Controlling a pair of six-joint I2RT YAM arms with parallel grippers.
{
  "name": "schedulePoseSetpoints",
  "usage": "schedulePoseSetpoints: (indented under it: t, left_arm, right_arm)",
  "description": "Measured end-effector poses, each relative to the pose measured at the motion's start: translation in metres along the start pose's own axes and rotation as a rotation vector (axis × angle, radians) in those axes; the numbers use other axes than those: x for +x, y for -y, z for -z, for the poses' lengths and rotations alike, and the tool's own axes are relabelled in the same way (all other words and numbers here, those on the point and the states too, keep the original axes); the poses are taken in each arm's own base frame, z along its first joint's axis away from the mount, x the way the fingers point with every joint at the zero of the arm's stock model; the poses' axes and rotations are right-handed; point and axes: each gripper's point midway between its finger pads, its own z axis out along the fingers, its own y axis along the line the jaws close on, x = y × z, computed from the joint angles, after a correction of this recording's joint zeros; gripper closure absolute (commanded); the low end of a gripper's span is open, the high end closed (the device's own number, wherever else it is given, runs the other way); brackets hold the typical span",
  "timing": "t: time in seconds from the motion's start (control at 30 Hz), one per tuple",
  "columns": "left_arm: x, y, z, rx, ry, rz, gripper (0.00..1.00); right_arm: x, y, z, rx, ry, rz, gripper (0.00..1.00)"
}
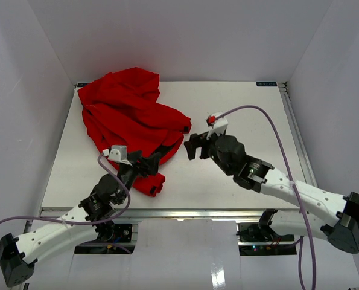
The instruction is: Zip up the jacket
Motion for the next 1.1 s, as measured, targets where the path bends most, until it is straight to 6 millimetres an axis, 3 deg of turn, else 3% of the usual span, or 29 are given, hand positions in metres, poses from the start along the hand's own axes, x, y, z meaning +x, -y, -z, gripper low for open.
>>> schedulePoseSetpoints:
  t: [0.1, 0.17, 0.27, 0.43, 0.63, 0.67, 0.77, 0.87, 0.9, 1.03, 1.1]
  left_arm:
    - [-0.018, -0.015, 0.008, -0.073, 0.07, 0.06, 0.02]
    - [-0.027, -0.024, 0.015, -0.107, 0.119, 0.106, 0.02]
    - [-0.032, -0.042, 0.025, -0.167, 0.174, 0.16, 0.02]
    - [-0.035, -0.057, 0.034, -0.217, 0.223, 0.208, 0.02]
    - [-0.027, -0.063, 0.032, -0.255, 0.21, 0.196, 0.02]
    - [-0.024, -0.064, 0.031, -0.262, 0.199, 0.186, 0.02]
    - [-0.013, -0.067, 0.027, -0.282, 0.163, 0.154, 0.02]
    - [-0.007, -0.068, 0.026, -0.291, 0.145, 0.137, 0.03]
    - [-0.007, -0.068, 0.026, -0.291, 0.143, 0.135, 0.04]
    - [-0.009, -0.067, 0.025, -0.287, 0.15, 0.131, 0.05]
    - [-0.01, -0.066, 0.025, -0.285, 0.152, 0.13, 0.05]
  right_arm:
    - [-0.012, -0.001, -0.041, -0.014, -0.037, 0.001, 0.07]
    - [-0.006, 0.003, -0.073, -0.015, -0.087, 0.007, 0.06]
    - [0.02, 0.005, -0.115, -0.03, -0.185, 0.026, 0.06]
    - [0.063, -0.012, -0.177, -0.095, -0.307, 0.075, 0.06]
    - [0.115, -0.024, -0.227, -0.141, -0.409, 0.17, 0.0]
    - [0.124, -0.025, -0.234, -0.149, -0.424, 0.19, 0.03]
    - [0.153, -0.028, -0.243, -0.174, -0.473, 0.233, 0.29]
    - [0.172, -0.028, -0.244, -0.186, -0.505, 0.257, 0.72]
    - [0.174, -0.029, -0.243, -0.187, -0.504, 0.26, 0.92]
    - [0.169, -0.024, -0.239, -0.159, -0.485, 0.283, 0.92]
    - [0.163, -0.015, -0.227, -0.129, -0.484, 0.287, 0.92]
